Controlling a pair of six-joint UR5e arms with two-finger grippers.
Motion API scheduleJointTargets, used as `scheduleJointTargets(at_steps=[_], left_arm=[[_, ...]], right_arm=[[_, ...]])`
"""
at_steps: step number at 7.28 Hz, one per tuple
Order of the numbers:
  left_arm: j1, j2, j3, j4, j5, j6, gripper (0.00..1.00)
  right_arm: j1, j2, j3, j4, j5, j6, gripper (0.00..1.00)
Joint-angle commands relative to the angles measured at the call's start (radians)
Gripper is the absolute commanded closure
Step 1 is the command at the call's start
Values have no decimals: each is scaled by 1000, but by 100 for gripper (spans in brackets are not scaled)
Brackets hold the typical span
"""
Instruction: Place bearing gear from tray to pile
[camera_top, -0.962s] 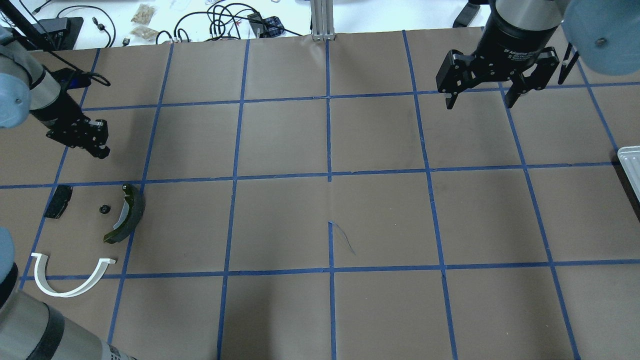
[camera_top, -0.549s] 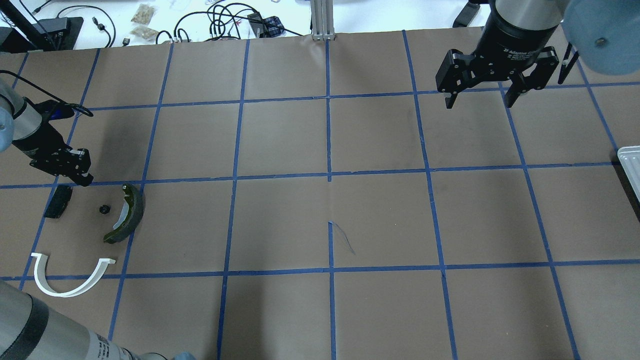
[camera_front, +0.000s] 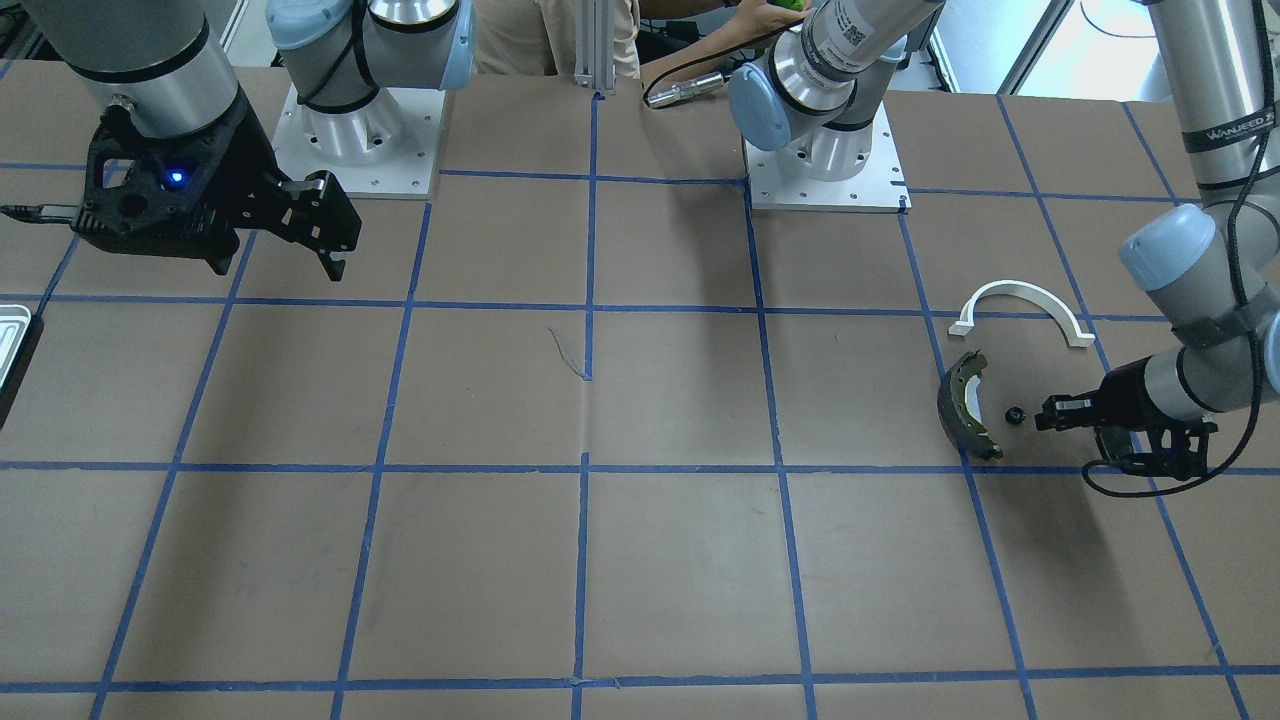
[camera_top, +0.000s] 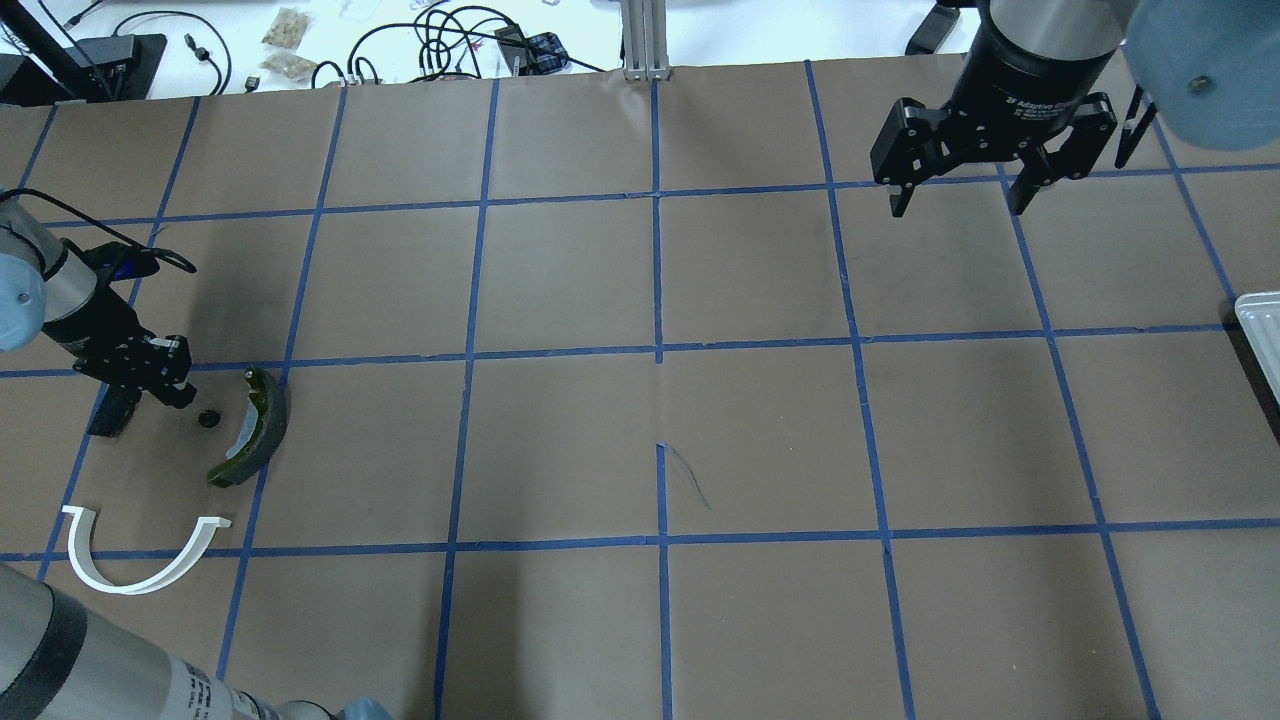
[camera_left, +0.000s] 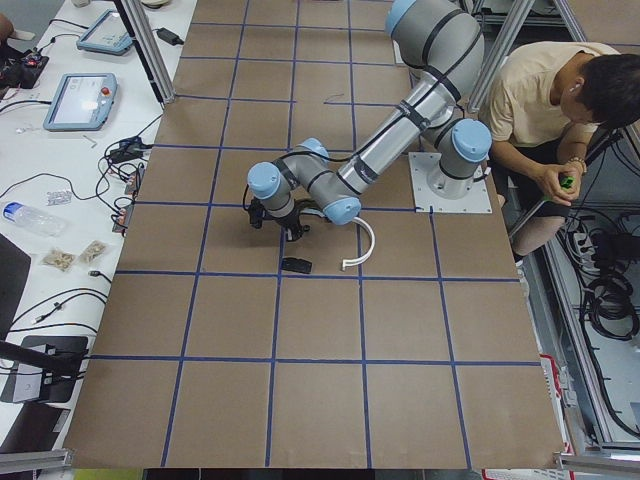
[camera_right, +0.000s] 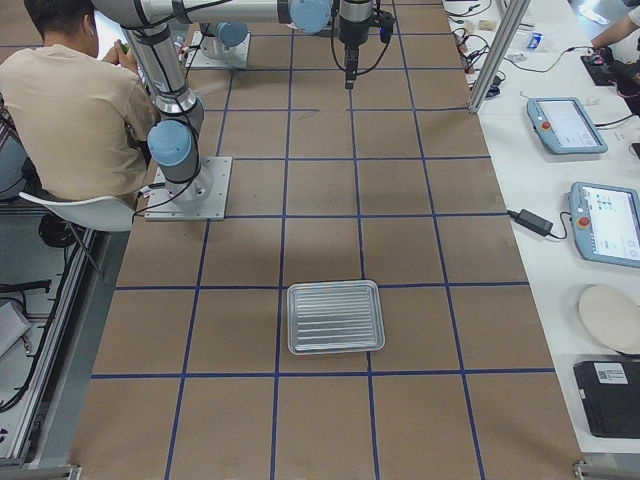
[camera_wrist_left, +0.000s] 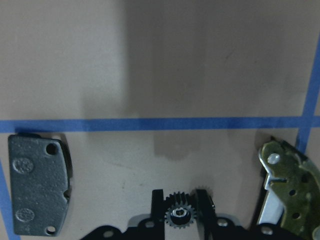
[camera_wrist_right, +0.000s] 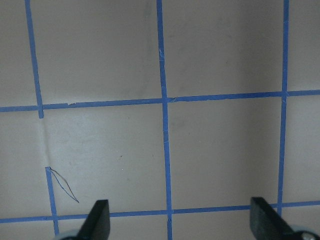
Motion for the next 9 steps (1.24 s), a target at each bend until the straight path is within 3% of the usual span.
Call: scheduleJointTargets(at_steps=[1,7,8,9], left_arm=[[2,3,-17,7,2,-1,100],[5,15,-40,10,2,0,93],[8,12,-42,10,2,0,87],[11,9,-42,10,2,0,75]], right_arm=[[0,0,0,2,0,0,0],[-2,0,0,2,0,0,0],[0,0,0,3,0,0,0],[0,0,0,3,0,0,0]])
